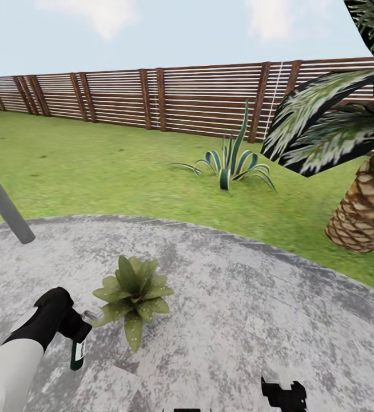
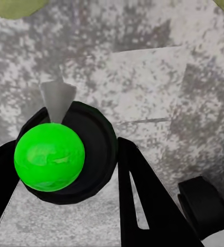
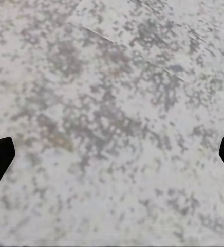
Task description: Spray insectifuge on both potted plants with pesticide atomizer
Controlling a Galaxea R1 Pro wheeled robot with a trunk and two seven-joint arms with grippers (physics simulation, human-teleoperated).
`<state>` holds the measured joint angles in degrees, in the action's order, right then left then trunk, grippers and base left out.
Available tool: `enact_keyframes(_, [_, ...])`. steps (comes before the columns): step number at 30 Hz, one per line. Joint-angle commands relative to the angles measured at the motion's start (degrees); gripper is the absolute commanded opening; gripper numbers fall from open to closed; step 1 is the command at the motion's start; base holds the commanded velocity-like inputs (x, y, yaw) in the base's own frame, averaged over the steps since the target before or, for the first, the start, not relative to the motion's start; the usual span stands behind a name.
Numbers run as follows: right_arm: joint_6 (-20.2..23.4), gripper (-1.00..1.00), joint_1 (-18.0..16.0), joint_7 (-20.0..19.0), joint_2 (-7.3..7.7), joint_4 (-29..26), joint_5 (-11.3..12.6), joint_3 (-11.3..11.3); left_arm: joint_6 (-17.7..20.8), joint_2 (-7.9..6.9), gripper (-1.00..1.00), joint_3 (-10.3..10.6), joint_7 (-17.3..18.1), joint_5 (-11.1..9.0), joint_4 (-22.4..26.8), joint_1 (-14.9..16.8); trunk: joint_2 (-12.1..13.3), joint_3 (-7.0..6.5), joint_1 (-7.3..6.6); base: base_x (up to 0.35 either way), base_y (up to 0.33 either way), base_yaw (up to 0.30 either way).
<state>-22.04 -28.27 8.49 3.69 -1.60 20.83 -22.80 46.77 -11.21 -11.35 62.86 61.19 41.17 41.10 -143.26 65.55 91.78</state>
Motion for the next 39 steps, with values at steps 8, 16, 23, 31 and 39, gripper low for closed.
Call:
enact_keyframes(8, [-0.11, 1.00, -0.03, 0.17, 0.00, 0.01, 0.35, -0.50, 0.34, 0.27, -1.00, 0.08, 0.51, 0.42, 0.32, -0.05, -0.02, 0.05, -0.03, -0.172, 0.259, -0.264])
enact_keyframes(16, [-0.11, 1.00, -0.03, 0.18, 0.00, 0.01, 0.34, -0.50, 0.38, 0.40, -1.00, -0.22, 0.10, 0.45, -0.34, -0.14, -0.02, 0.05, -0.03, -0.141, 0.290, -0.253])
enact_keyframes(23, [-0.11, 1.00, -0.03, 0.21, -0.36, -0.14, 0.57, -0.50, 0.41, 0.31, -1.00, -0.25, 0.07, 0.59, -0.54, -0.15, -0.02, 0.37, -0.03, -0.121, 0.288, -0.182])
enact_keyframes(31, [-0.11, 1.00, -0.03, 0.21, -0.36, -0.18, 0.70, -0.33, 0.38, 0.80, -1.00, -0.25, 0.01, 0.39, -0.73, -0.34, -0.02, 1.07, -0.03, -0.004, 0.301, -0.112])
enact_keyframes(39, [-0.20, 1.00, -0.03, 0.11, 0.15, 0.10, 0.38, -0.41, 0.29, 1.55, -1.00, -0.31, 0.07, 0.34, -0.51, -2.65, -0.02, 1.26, -0.03, 0.066, 0.214, -0.029])
